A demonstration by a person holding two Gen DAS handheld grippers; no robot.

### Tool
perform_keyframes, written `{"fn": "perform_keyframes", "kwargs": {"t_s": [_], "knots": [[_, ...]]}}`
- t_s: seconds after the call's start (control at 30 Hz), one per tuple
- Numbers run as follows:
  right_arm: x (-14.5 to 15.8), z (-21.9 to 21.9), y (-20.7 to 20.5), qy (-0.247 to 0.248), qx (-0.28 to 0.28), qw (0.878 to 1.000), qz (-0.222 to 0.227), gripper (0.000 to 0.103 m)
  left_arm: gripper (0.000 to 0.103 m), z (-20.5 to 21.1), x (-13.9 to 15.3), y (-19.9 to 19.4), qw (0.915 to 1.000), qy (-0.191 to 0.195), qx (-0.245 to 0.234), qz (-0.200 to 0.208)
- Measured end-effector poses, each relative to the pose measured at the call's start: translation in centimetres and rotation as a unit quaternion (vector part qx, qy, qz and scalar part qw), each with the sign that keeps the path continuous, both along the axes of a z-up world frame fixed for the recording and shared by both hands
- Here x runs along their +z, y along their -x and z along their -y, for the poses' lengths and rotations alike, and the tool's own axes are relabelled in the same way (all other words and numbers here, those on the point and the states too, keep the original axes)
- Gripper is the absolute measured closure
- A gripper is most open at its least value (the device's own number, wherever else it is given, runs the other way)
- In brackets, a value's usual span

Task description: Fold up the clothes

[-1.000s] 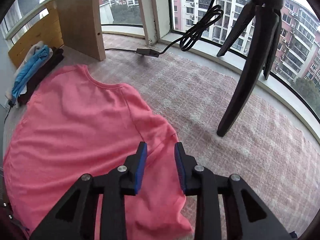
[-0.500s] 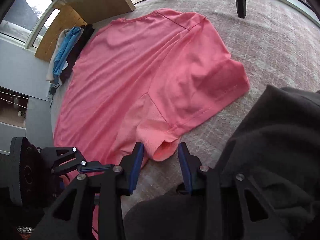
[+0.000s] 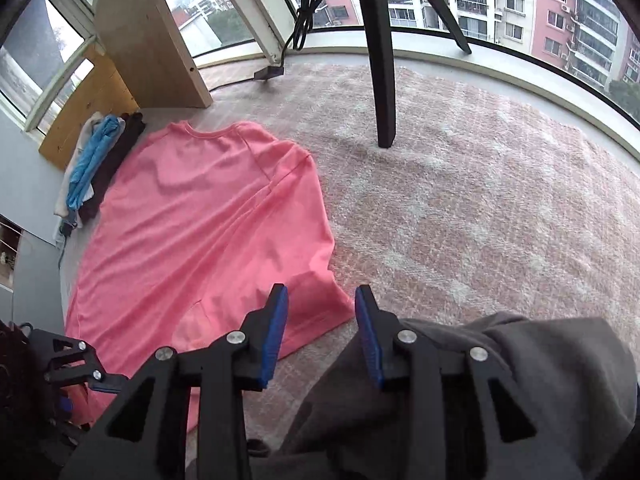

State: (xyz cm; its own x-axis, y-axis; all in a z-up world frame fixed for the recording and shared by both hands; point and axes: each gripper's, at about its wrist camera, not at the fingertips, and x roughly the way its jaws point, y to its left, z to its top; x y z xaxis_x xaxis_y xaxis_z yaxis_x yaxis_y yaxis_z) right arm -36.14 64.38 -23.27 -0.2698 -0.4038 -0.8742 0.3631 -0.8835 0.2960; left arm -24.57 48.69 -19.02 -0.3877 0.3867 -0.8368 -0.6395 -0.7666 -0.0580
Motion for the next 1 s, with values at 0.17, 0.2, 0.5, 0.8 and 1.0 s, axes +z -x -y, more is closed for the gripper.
{"fn": "perform_keyframes", "kwargs": {"t_s": [0.17, 0.2, 0.5, 0.8, 1.0], "knots": [[-2.0, 2.0, 0.6, -0.039, 0.043, 0.998, 0.005, 0.074, 0.069, -0.4, -2.5, 2.1, 0.9994, 0.011, -0.015, 0.028], [-1.6, 2.0, 0.5, -0.028, 0.047, 0.998, 0.007, 0.099, 0.07, -0.2, -3.0, 2.4, 0.9991, 0.005, -0.014, 0.038], [-0.1, 1.4, 1.6, -0.192, -0.012, 0.978, -0.08, 0.09, 0.07, 3.6, -1.8, 1.8, 0.9955, -0.066, 0.0, 0.068], [3.3, 0.6, -4.1, -0.02, 0.01, 0.999, -0.048, 0.074, 0.066, 11.0, 2.3, -3.9, 0.9892, -0.104, 0.039, 0.096], [3.9, 5.1, -10.1, 0.051, 0.056, 0.997, -0.03, 0.074, 0.067, 17.0, 4.1, -10.5, 0.985, -0.095, 0.101, 0.103]]}}
